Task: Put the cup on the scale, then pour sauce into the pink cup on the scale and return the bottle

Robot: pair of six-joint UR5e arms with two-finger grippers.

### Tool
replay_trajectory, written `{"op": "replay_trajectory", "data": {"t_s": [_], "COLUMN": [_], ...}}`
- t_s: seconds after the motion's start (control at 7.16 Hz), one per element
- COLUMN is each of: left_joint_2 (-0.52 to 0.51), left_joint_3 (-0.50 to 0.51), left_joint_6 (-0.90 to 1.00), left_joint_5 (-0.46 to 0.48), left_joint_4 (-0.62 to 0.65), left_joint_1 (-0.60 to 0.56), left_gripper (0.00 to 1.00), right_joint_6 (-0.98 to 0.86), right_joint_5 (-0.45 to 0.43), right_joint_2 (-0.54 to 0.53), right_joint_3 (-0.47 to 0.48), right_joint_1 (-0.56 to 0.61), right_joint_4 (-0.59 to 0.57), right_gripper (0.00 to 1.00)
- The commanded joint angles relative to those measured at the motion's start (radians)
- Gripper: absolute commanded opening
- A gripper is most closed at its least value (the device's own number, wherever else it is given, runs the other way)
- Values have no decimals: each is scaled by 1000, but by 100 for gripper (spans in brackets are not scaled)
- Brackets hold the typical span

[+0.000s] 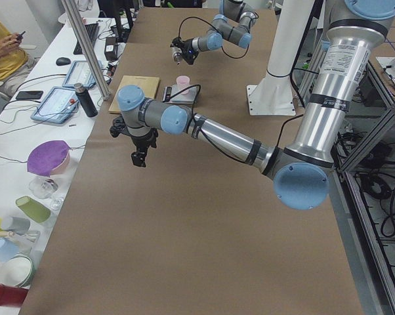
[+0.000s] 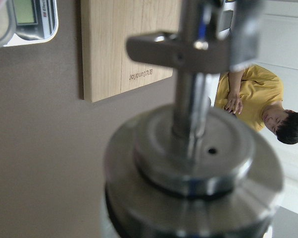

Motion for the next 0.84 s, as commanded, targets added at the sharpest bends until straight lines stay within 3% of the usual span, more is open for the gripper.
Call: {"op": "replay_trajectory", "data": {"t_s": [0.0,0.28,0.56,0.7], "left_joint_2": [-4,-9,-21,-35], "left_joint_3": [-6,-4,-1,4], "left_joint_6": [-4,-5,-1,1], "left_joint_5": [-14,-17,-16,-11], "left_joint_4": [1,-4,-11,-19], "left_joint_1": [-8,-8,-8,-5], "left_gripper": [100,100,100,100], "right_joint_6": [105,256,392,504], "right_joint_5": [84,179,366,447], "right_joint_2": [-77,-146,-294,-339], "right_joint_3": [137,174,171,171], "right_joint_1": [-13,5,111,154], "right_joint_4": [91,340,677,780], "right_gripper": [0,0,0,0]}}
